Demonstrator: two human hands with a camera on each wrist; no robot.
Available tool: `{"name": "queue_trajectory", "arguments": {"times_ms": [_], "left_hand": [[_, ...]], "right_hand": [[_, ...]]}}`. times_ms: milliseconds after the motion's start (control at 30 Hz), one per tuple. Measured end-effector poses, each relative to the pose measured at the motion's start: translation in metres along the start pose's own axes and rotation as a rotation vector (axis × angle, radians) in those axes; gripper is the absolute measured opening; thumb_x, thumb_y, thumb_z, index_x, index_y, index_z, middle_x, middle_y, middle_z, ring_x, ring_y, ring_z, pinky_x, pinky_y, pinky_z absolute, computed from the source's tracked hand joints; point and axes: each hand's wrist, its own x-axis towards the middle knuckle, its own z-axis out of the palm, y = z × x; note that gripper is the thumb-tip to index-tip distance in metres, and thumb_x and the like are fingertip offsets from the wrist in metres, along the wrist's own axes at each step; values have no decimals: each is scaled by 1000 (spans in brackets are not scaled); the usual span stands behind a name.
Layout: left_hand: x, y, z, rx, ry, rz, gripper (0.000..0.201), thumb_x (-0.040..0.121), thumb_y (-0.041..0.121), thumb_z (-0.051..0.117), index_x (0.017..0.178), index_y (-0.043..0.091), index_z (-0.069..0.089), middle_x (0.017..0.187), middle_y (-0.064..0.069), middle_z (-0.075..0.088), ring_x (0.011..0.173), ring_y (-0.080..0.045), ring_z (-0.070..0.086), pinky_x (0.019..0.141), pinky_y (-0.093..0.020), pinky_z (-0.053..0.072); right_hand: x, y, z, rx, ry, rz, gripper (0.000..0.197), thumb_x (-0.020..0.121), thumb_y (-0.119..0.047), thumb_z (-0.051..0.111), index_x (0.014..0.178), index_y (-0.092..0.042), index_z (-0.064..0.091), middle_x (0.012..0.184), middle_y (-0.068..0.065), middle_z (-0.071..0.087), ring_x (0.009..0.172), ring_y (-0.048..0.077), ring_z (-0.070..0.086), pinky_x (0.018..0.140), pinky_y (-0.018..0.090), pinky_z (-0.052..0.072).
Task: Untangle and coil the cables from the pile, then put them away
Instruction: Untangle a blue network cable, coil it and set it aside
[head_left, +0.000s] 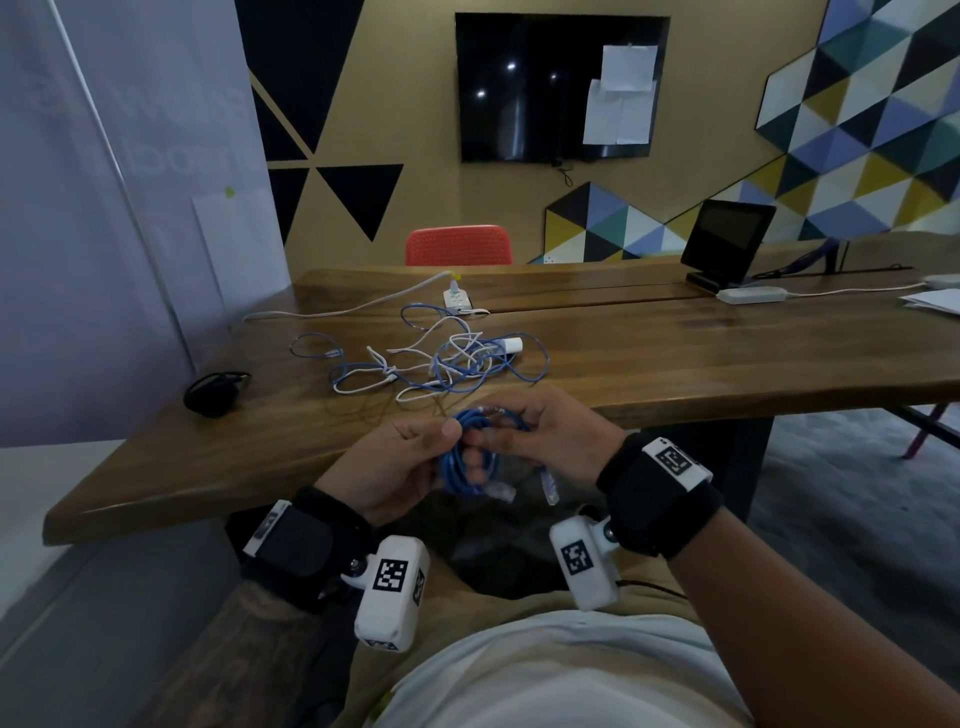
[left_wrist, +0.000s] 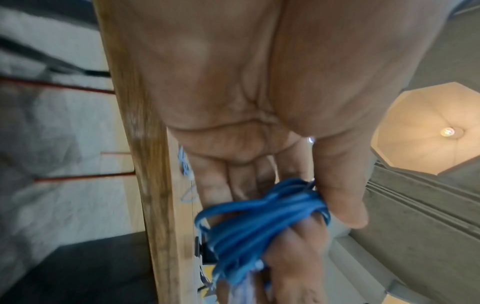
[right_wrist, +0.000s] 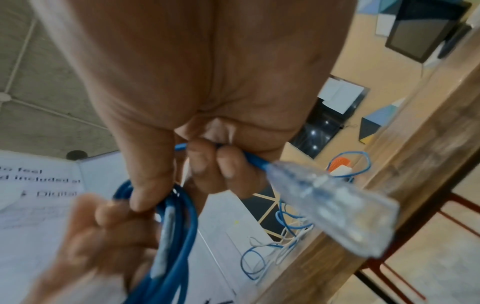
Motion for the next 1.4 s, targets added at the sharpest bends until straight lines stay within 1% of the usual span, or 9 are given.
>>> {"name": "queue_trajectory", "arguments": {"times_ms": [100, 200, 367, 500, 667, 800, 1100, 1267, 1400], "left_hand": [[3, -7, -5, -12, 32, 16, 36, 77, 40, 79, 79, 7, 64, 68, -6, 53, 65, -19, 54, 67, -29, 50], [11, -19, -3, 28, 155, 53, 30, 95, 32, 55, 86, 3, 59, 69, -6, 50, 68, -21, 55, 73, -33, 49], [23, -33, 12, 131, 430, 154, 29, 101, 26, 43, 81, 7, 54, 62, 2, 52, 56, -8, 47, 57, -22, 37], [22, -26, 5, 113, 541, 177, 28, 104, 18, 40, 80, 11, 53, 65, 5, 60, 58, -5, 55, 52, -16, 44], [21, -23, 8, 93, 474, 149, 32, 104, 18, 39, 77, 10, 53, 55, 9, 45, 47, -2, 41, 44, -14, 35], [17, -17, 11, 71, 369, 99, 34, 104, 22, 38, 75, 11, 50, 55, 7, 37, 49, -5, 33, 46, -16, 28], [12, -10, 17, 42, 306, 43, 32, 103, 23, 40, 77, 10, 51, 58, 4, 35, 50, -8, 36, 46, -17, 33], [14, -11, 15, -11, 385, 85, 42, 104, 26, 37, 88, 6, 70, 60, -1, 41, 50, -11, 36, 54, -23, 36], [16, -14, 23, -97, 442, 134, 33, 103, 24, 39, 100, 3, 65, 74, -11, 62, 69, -22, 57, 66, -32, 51]], "right_hand": [[3, 5, 0, -195, 53, 1, 20, 94, -15, 68, 109, -26, 70, 101, -4, 72, 97, 14, 69, 92, 40, 55], [4, 15, 4, -230, 137, 8, 13, 94, -11, 66, 105, -18, 70, 95, -8, 71, 92, 4, 67, 85, 25, 52], [3, 30, 13, -184, 188, 122, 15, 98, -20, 62, 111, -23, 68, 85, -6, 71, 74, 11, 66, 69, 29, 54], [0, 35, 3, -424, 205, 112, 11, 95, -25, 64, 85, -23, 67, 78, -4, 61, 71, 11, 56, 69, 33, 48], [1, 37, 0, -316, 345, 170, 10, 96, -21, 62, 86, -24, 61, 77, 6, 64, 69, 20, 68, 72, 45, 57], [3, 33, 5, -98, 457, 136, 22, 99, -13, 58, 86, -31, 61, 81, -2, 62, 75, 21, 74, 73, 40, 60], [4, 25, 15, 424, 414, 181, 10, 99, -3, 55, 96, -13, 59, 77, 4, 69, 68, 19, 71, 62, 34, 59], [4, 23, 28, 317, 327, 209, 20, 102, -11, 53, 119, -3, 61, 99, 8, 71, 88, 21, 68, 77, 39, 54], [1, 19, 28, 19, 164, 179, 59, 82, -21, 82, 133, -27, 53, 118, -8, 69, 109, 12, 66, 97, 30, 52]]}}
